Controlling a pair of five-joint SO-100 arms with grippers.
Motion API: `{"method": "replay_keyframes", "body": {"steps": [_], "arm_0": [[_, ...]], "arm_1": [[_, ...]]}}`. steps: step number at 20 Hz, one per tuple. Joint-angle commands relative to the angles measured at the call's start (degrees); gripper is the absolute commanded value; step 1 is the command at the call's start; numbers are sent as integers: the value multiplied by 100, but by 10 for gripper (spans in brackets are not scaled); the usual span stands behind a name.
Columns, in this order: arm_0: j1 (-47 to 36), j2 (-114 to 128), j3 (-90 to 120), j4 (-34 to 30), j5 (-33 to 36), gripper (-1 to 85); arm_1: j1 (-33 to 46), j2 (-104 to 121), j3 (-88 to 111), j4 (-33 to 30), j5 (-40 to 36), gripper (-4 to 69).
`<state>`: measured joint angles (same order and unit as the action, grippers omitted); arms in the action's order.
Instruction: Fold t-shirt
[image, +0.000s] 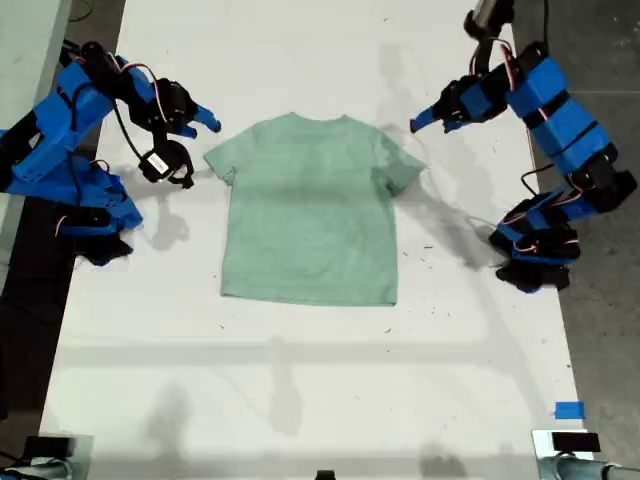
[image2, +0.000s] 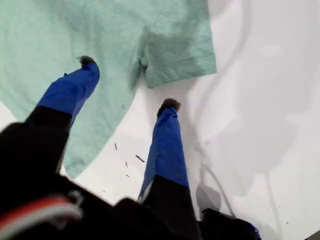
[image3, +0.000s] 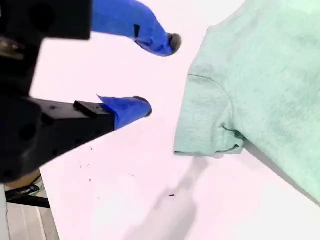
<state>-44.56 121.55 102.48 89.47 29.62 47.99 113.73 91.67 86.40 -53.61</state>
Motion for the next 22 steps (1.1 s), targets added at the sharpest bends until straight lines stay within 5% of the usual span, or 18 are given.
{"method": "replay_keyframes", "body": {"steps": [1, 7, 13, 15, 20, 22], "arm_0": [[-114, -26, -272, -123, 62, 220], [-114, -114, -193, -202, 88, 223], [-70, -193, -158, -255, 97, 222], [-62, -193, -123, -255, 97, 220], [-26, -220, -62, -316, 97, 218], [-18, -229, -62, -325, 97, 217]], "arm_1": [[255, 35, 519, -756, -659, 297], [536, -571, 2145, -2540, -1362, 297], [571, -1969, 2268, -3586, -1608, 305], [642, -2250, 2188, -3744, -1714, 265], [756, -2927, 1714, -3656, -1600, -1], [668, -2821, 1459, -3243, -1529, -15]]}}
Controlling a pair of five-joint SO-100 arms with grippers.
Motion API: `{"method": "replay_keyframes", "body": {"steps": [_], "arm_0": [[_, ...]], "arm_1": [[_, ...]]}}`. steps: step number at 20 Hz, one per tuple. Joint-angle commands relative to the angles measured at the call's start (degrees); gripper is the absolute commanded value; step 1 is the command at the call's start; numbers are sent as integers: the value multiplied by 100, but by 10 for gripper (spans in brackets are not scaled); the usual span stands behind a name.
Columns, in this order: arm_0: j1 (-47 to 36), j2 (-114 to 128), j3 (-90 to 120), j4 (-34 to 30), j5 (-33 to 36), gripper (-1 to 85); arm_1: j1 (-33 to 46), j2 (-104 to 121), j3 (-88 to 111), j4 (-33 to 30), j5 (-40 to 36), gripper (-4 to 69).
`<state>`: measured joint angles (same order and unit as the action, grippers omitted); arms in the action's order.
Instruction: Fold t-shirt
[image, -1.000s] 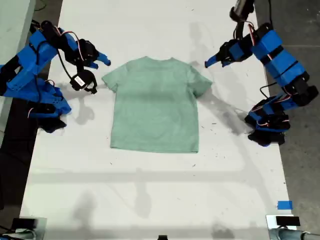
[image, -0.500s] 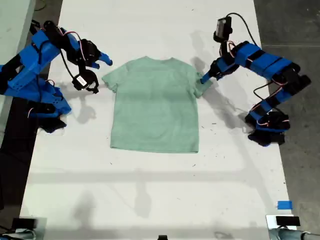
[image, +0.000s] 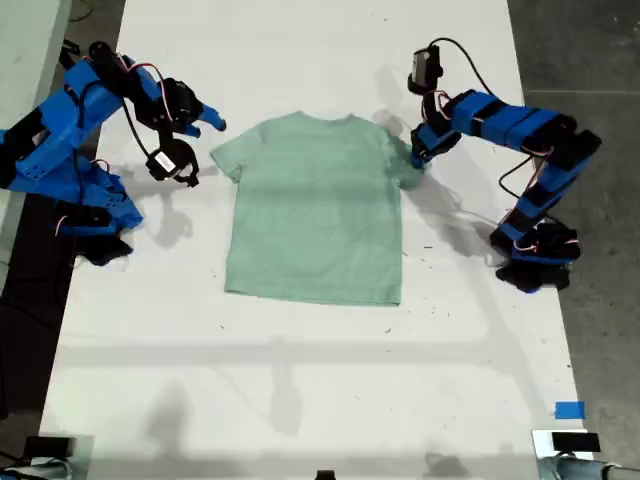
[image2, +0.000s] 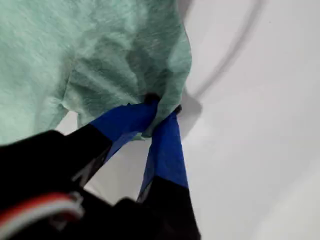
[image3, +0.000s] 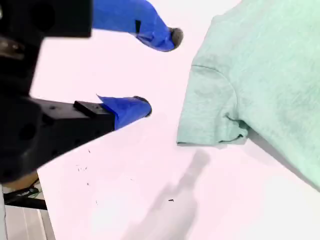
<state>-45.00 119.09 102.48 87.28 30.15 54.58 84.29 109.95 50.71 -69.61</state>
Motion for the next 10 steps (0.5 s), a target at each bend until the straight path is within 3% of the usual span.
{"method": "replay_keyframes", "body": {"steps": [1, 7, 10], "arm_0": [[44, 18, -62, -105, 44, 216], [79, 0, 26, -193, 9, 216], [132, -53, 26, -255, -9, 214]], "arm_1": [[-35, 281, -545, 598, 105, -15], [-686, 1345, -2452, 2364, 686, -15], [-1327, 835, -3665, 2786, 1230, -15]]}}
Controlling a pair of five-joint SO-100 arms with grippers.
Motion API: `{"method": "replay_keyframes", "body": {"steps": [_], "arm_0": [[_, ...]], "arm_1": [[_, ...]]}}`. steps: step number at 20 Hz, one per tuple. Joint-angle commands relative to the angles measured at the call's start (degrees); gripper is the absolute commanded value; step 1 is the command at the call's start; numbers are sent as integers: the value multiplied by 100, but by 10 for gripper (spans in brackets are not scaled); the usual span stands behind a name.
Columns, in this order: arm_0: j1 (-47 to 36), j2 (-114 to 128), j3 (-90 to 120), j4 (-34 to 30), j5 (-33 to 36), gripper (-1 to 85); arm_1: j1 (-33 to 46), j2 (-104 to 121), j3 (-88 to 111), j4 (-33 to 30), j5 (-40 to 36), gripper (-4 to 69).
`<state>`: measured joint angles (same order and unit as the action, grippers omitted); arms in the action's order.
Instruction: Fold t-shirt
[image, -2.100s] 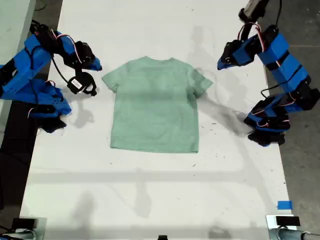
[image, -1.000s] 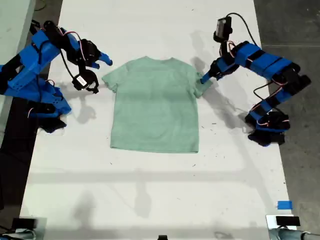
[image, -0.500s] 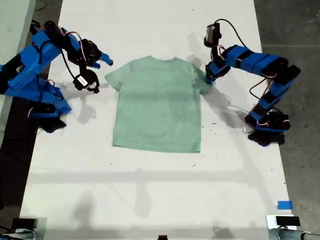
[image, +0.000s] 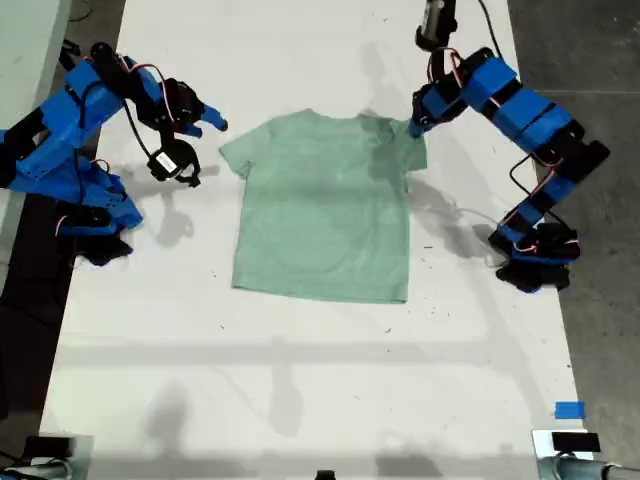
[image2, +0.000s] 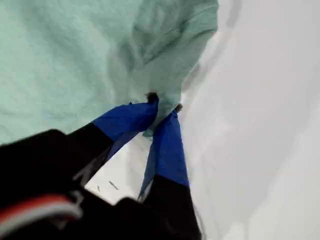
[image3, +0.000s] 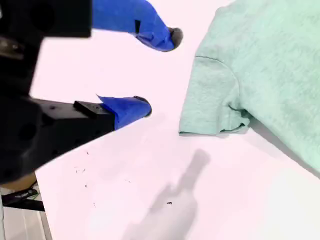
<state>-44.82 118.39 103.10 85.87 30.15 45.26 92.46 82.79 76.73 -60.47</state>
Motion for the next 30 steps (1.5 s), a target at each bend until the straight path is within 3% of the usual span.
{"method": "replay_keyframes", "body": {"steps": [1, 7, 18, 19, 20, 21, 22, 24, 28, 30], "arm_0": [[132, 9, -35, -132, -9, 214], [149, -70, -26, -176, -9, 214], [185, -70, 132, -246, -44, 216], [185, -70, 141, -255, -53, 218], [185, -70, 149, -255, -53, 220], [176, -70, 167, -255, -62, 221], [167, -70, 193, -272, -62, 222], [141, -70, 316, -325, -62, 224], [18, -97, 694, -668, -79, 232], [-114, -360, 835, -1002, -35, 234]], "arm_1": [[-598, -229, -1318, 255, 527, -15], [-1714, -2030, -3568, 396, 1485, -15], [-2382, -4544, -4157, -1327, 2347, -15], [-2408, -4518, -4192, -1239, 2399, -16], [-2426, -4447, -4245, -1037, 2408, 33], [-2435, -4315, -4395, -703, 2373, 240], [-2443, -3999, -4412, -396, 2329, 312], [-2443, -3085, -4403, 229, 2232, 262], [-2312, -1600, -4175, 1389, 2065, 234], [-2355, -1055, -3498, 1441, 2101, 222]]}}
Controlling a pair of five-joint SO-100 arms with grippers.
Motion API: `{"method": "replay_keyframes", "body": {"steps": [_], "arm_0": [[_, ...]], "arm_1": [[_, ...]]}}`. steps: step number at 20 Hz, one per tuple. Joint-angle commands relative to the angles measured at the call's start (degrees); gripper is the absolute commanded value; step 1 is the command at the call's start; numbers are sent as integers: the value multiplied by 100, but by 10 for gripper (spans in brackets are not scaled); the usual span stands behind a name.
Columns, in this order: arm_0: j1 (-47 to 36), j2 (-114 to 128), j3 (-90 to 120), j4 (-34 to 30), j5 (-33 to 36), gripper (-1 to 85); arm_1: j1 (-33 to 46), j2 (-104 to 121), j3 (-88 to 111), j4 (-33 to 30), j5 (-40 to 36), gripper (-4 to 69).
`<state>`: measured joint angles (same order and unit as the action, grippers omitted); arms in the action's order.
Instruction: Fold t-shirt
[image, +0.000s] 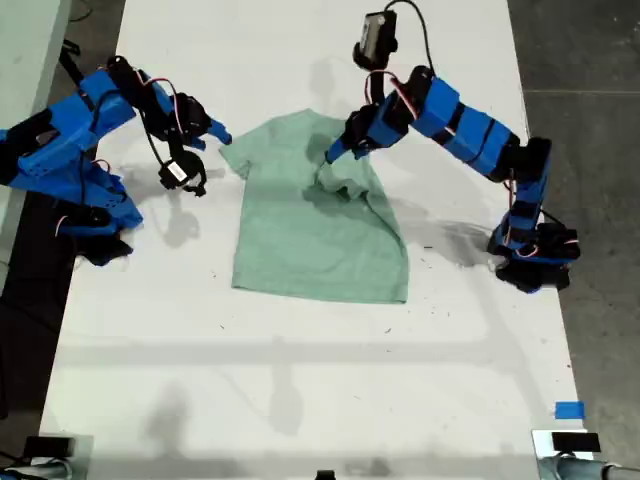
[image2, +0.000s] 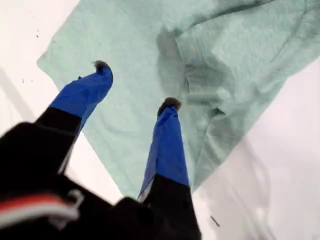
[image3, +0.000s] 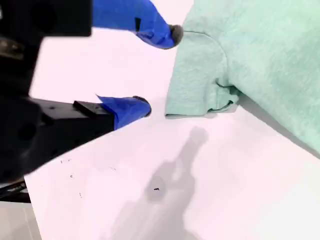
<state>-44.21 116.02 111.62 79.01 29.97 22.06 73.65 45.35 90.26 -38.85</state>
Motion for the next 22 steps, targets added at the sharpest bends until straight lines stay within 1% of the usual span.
{"method": "replay_keyframes", "body": {"steps": [1, 6, 12, 15, 16, 17, 18, 19, 22], "arm_0": [[-272, -387, 0, -475, 9, 236], [-958, -1978, -255, -1239, 413, 245], [-1248, -3665, -1345, -1283, 580, 255], [-1239, -4395, -1934, -1143, 589, 256], [-1213, -4605, -2101, -1081, 589, 242], [-1204, -4816, -2232, -1020, 589, 175], [-1222, -5063, -2531, -791, 624, 43], [-1213, -5194, -2707, -686, 721, 0], [-1178, -5133, -2804, -633, 703, 0]], "arm_1": [[-88, 984, 527, 79, -18, 218], [-571, 1169, 984, 79, 299, 194], [-870, 1354, 1230, 79, 510, 163], [-940, 1529, 1389, 79, 598, 154], [-949, 1600, 1459, 79, 615, 151], [-949, 1687, 1538, 70, 633, 149], [-940, 1767, 1635, 62, 650, 148], [-923, 1854, 1731, 26, 659, 146], [-905, 2004, 1969, -44, 694, 141]]}}
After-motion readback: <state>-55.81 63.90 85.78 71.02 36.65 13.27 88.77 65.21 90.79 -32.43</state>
